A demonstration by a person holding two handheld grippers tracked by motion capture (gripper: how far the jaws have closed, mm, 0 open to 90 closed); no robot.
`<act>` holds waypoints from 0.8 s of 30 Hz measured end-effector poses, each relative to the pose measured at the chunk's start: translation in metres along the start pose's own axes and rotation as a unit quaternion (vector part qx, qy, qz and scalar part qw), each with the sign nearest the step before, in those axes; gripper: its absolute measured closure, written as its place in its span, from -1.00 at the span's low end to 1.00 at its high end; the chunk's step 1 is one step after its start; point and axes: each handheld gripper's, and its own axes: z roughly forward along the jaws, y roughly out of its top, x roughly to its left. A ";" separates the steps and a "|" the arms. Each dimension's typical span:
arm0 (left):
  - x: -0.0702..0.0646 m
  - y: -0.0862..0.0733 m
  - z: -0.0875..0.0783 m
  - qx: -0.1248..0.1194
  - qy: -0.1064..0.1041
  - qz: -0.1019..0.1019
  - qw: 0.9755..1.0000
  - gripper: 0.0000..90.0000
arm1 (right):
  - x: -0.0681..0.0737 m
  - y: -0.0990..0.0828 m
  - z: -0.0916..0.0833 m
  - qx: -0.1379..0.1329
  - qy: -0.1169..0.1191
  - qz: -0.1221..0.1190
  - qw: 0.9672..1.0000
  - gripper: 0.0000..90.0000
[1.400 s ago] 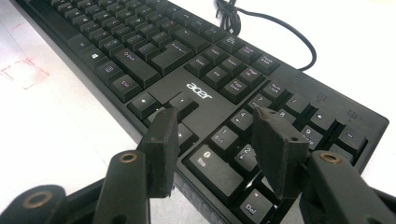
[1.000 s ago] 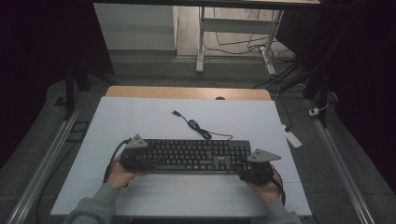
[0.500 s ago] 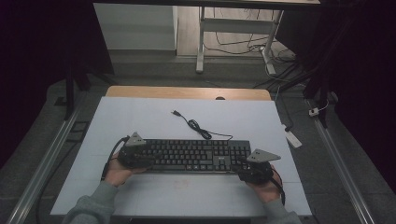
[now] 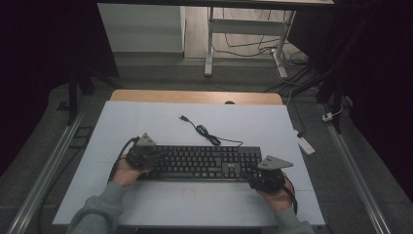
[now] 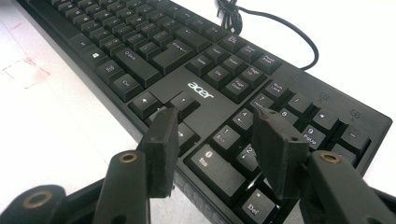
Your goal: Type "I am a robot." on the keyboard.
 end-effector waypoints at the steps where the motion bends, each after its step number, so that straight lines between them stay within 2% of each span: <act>1: 0.001 0.001 0.001 0.002 0.001 0.000 1.000 0.94 | 0.000 0.000 0.000 0.000 0.000 -0.001 1.000 0.14; 14: 0.000 0.005 0.019 0.021 0.006 0.004 1.000 0.97 | 0.000 0.000 0.000 0.003 -0.001 -0.004 1.000 0.14; 24: 0.001 0.002 0.023 0.034 0.010 0.002 0.999 0.97 | 0.000 0.000 0.000 0.002 -0.002 -0.002 1.000 0.14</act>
